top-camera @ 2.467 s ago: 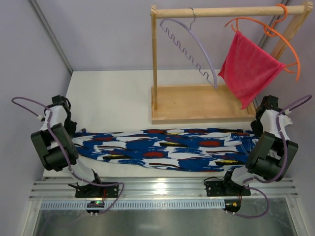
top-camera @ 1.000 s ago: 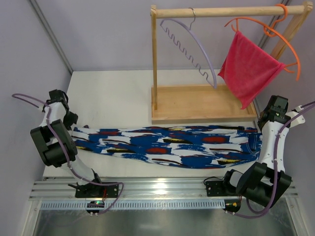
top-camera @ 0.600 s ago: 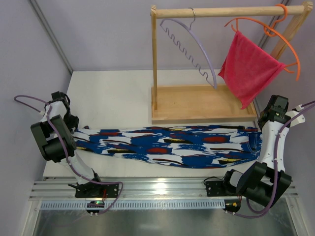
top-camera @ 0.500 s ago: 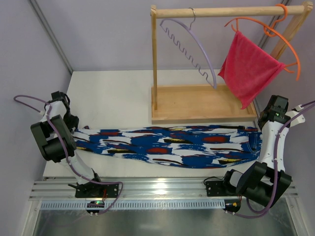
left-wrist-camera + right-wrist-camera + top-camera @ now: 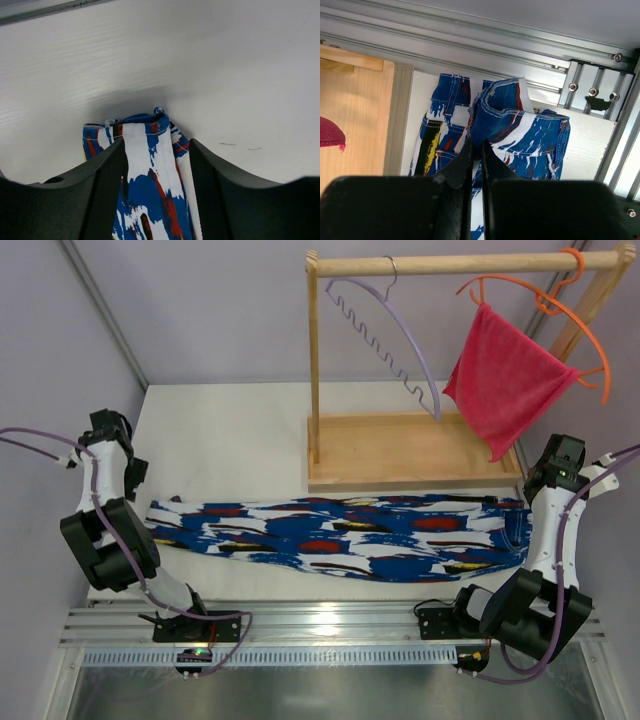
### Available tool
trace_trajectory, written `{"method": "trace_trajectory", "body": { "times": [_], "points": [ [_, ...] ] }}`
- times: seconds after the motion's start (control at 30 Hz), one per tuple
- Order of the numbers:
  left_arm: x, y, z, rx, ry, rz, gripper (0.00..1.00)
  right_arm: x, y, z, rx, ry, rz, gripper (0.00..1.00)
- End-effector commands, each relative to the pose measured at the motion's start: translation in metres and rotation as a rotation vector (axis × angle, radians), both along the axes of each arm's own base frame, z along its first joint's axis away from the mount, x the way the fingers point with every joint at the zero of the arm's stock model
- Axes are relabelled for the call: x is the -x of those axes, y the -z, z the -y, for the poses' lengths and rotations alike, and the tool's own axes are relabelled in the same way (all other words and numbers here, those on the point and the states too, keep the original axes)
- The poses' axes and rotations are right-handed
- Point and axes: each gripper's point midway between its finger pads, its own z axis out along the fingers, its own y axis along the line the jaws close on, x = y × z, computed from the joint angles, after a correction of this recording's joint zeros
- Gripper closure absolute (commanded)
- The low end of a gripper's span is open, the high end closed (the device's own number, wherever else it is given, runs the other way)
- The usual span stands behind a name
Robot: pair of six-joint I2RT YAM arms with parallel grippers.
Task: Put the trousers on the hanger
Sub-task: Fold the trousers
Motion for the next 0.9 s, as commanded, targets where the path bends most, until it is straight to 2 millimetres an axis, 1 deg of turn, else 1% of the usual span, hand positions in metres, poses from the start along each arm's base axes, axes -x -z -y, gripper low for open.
{"method": "trace_trajectory", "body": {
  "times": [0.0,0.03,0.07,0.13,0.17,0.23,0.27,0.4,0.47,0.53,0.57,0.67,0.7,0.73,0.77,0.83,0.87],
  "points": [
    [-0.001,-0.004,0.008,0.044,-0.095,0.047,0.43,-0.008,-0.017,0.008,0.047,-0.001,0.067,0.96],
    [-0.005,0.004,0.011,0.072,-0.090,0.040,0.41,-0.009,-0.018,0.008,0.050,-0.004,0.071,0.96],
    [-0.005,0.005,0.013,0.086,-0.100,0.031,0.40,-0.008,-0.020,0.008,0.054,-0.004,0.070,0.96],
    [-0.006,0.014,0.015,0.112,-0.107,0.010,0.39,-0.008,-0.021,0.009,0.061,-0.002,0.071,0.96],
    [-0.005,0.021,0.015,0.123,-0.117,-0.016,0.40,-0.009,-0.022,0.010,0.064,-0.001,0.073,0.96],
    [-0.004,0.029,0.016,0.133,-0.125,-0.035,0.40,-0.009,-0.020,0.010,0.057,-0.003,0.068,0.96],
    [-0.003,0.036,0.016,0.140,-0.131,-0.052,0.39,-0.010,-0.020,0.009,0.055,-0.003,0.070,0.96],
    [-0.001,0.055,0.020,0.162,-0.129,-0.088,0.41,-0.013,-0.019,0.010,0.053,-0.002,0.071,0.96],
    [0.002,0.063,0.020,0.169,-0.126,-0.113,0.43,-0.017,-0.020,0.010,0.047,-0.010,0.079,0.96],
    [0.004,0.067,0.020,0.167,-0.119,-0.132,0.50,-0.018,-0.020,0.011,0.045,-0.010,0.075,0.96],
    [0.004,0.070,0.020,0.166,-0.116,-0.132,0.55,-0.018,-0.021,0.012,0.047,-0.009,0.075,0.96],
    [0.005,0.072,0.019,0.162,-0.109,-0.128,0.64,-0.019,-0.020,0.013,0.049,-0.006,0.069,0.96],
    [0.006,0.071,0.019,0.157,-0.105,-0.136,0.71,-0.019,-0.019,0.012,0.047,-0.008,0.065,0.96],
    [0.006,0.071,0.018,0.154,-0.098,-0.137,0.74,-0.018,-0.019,0.013,0.049,-0.006,0.067,0.96],
    [0.006,0.071,0.018,0.153,-0.094,-0.138,0.82,-0.018,-0.018,0.012,0.048,-0.007,0.064,0.96],
    [0.005,0.066,0.016,0.146,-0.083,-0.131,0.90,-0.018,-0.018,0.012,0.046,-0.007,0.063,0.96],
    [0.004,0.064,0.016,0.143,-0.078,-0.127,1.00,-0.018,-0.019,0.013,0.049,-0.006,0.065,0.96]
  ]
}}
